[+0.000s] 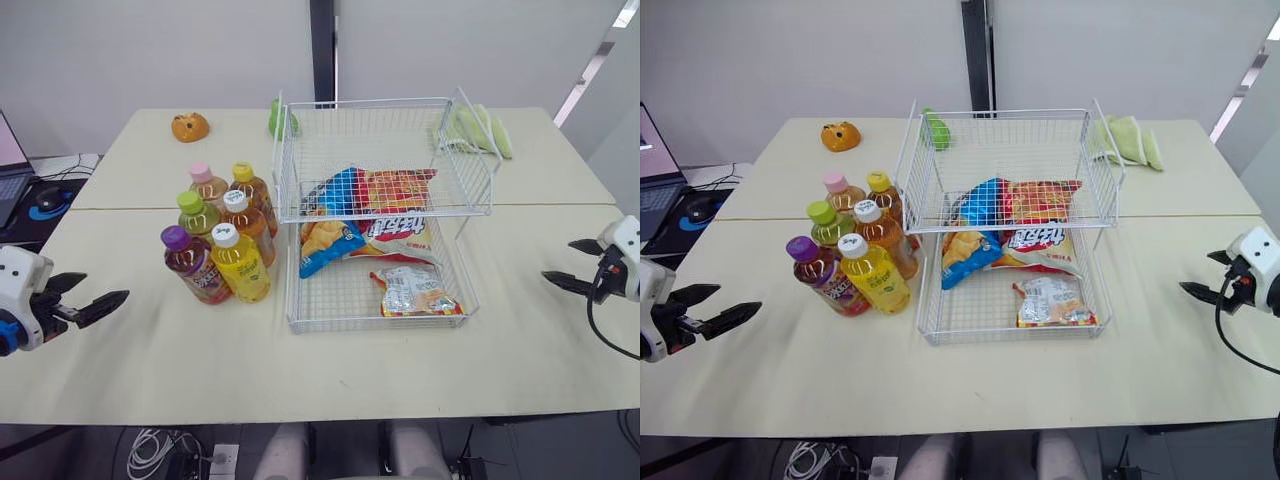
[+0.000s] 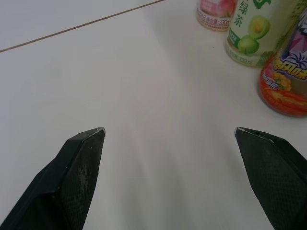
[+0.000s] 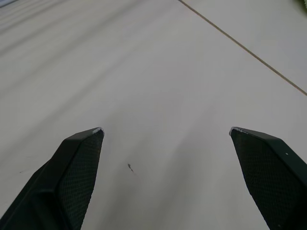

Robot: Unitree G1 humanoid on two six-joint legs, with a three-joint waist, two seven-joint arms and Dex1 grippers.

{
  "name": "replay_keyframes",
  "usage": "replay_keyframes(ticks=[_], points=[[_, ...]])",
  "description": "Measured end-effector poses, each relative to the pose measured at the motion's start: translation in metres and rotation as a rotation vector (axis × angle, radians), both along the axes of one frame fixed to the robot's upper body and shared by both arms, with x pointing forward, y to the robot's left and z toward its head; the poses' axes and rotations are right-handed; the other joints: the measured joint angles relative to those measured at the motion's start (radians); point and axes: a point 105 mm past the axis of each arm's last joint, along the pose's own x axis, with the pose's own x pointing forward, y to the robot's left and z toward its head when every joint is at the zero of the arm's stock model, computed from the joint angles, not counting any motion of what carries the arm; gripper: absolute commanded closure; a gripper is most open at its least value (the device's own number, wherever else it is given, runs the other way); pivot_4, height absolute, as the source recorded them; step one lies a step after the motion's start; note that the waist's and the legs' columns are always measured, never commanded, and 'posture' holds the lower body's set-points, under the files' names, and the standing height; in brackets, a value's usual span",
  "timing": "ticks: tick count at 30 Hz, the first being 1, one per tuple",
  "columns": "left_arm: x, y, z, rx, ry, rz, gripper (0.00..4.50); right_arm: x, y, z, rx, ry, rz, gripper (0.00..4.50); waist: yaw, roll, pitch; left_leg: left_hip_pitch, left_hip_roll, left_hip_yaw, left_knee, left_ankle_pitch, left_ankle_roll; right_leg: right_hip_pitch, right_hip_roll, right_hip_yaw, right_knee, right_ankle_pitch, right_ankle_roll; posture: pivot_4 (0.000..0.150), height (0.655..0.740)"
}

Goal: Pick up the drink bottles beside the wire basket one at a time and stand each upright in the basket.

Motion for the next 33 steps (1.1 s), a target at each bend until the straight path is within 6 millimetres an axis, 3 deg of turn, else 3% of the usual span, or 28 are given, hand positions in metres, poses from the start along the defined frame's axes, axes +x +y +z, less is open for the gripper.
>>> replay_keyframes(ticks=[6, 9, 13, 16, 18, 20, 26, 29, 33], points=[[-0.005, -0.006, 0.006, -0.036, -0.037, 0.01, 0.01, -0.025, 0.017, 0.045, 0.103, -0.19, 0.066, 0.0, 0.001, 0.0, 0.0, 0.0, 0.0, -0.001, -0.001, 0.0, 0.0, 0.0, -0.002, 0.0, 0.0, 0.0, 0.0, 0.15, 0.74], [-0.007, -0.005, 0.008, -0.04, -0.042, 0.026, 0.01, -0.036, 0.033, 0.088, 0.174, -0.321, 0.109, 0.0, -0.001, 0.0, 0.0, 0.0, 0.001, -0.001, -0.001, 0.0, 0.0, 0.0, -0.002, 0.0, 0.0, 0.0, 0.0, 0.15, 0.74], [-0.007, -0.007, 0.008, -0.051, -0.03, 0.028, 0.01, -0.05, 0.076, 0.169, 0.223, -0.487, 0.255, 0.0, -0.001, 0.002, 0.0, 0.0, 0.002, -0.001, -0.001, 0.0, 0.0, 0.0, -0.002, 0.0, 0.0, -0.001, -0.001, 0.15, 0.74], [-0.006, -0.01, 0.012, -0.055, -0.042, 0.019, 0.01, -0.064, 0.122, 0.21, 0.227, -0.544, 0.442, 0.0, 0.002, 0.001, -0.001, 0.0, 0.003, -0.003, -0.002, 0.0, 0.0, 0.0, -0.002, -0.002, -0.002, -0.002, -0.003, 0.15, 0.74], [-0.008, -0.011, 0.012, -0.055, -0.038, 0.019, 0.01, -0.068, 0.159, 0.212, 0.241, -0.492, 0.6, 0.0, 0.001, 0.0, -0.002, 0.0, 0.004, -0.003, -0.003, 0.0, 0.0, 0.0, -0.003, -0.002, -0.004, -0.002, -0.003, 0.15, 0.74], [-0.011, -0.013, 0.013, -0.052, -0.036, 0.014, 0.01, -0.07, 0.184, 0.203, 0.252, -0.411, 0.711, 0.0, 0.001, -0.001, -0.002, -0.001, 0.004, -0.002, -0.003, 0.0, 0.0, 0.0, -0.003, -0.002, -0.006, -0.002, -0.002, 0.15, 0.74], [-0.046, -0.015, 0.015, -0.055, -0.023, 0.046, 0.01, -0.076, 0.241, 0.178, 0.321, -0.202, 1.038, 0.0, 0.001, -0.001, -0.002, -0.006, 0.004, -0.003, -0.006, 0.0, 0.0, -0.002, -0.003, -0.003, -0.015, 0.001, 0.0, 0.15, 0.74], [-0.058, -0.019, 0.02, -0.057, -0.031, 0.057, 0.01, -0.078, 0.254, 0.169, 0.349, -0.147, 1.118, 0.0, 0.007, -0.001, -0.002, -0.006, 0.003, -0.004, -0.006, 0.0, 0.0, -0.001, -0.004, -0.004, -0.015, 0.001, 0.0, 0.15, 0.74], [-0.065, -0.042, 0.029, -0.087, -0.052, 0.017, 0.01, -0.075, 0.264, 0.16, 0.382, -0.1, 1.178, 0.0, 0.018, -0.002, -0.002, -0.006, 0.003, -0.005, -0.005, 0.0, 0.0, 0.0, -0.004, -0.005, -0.015, 0.001, 0.0, 0.15, 0.74]])
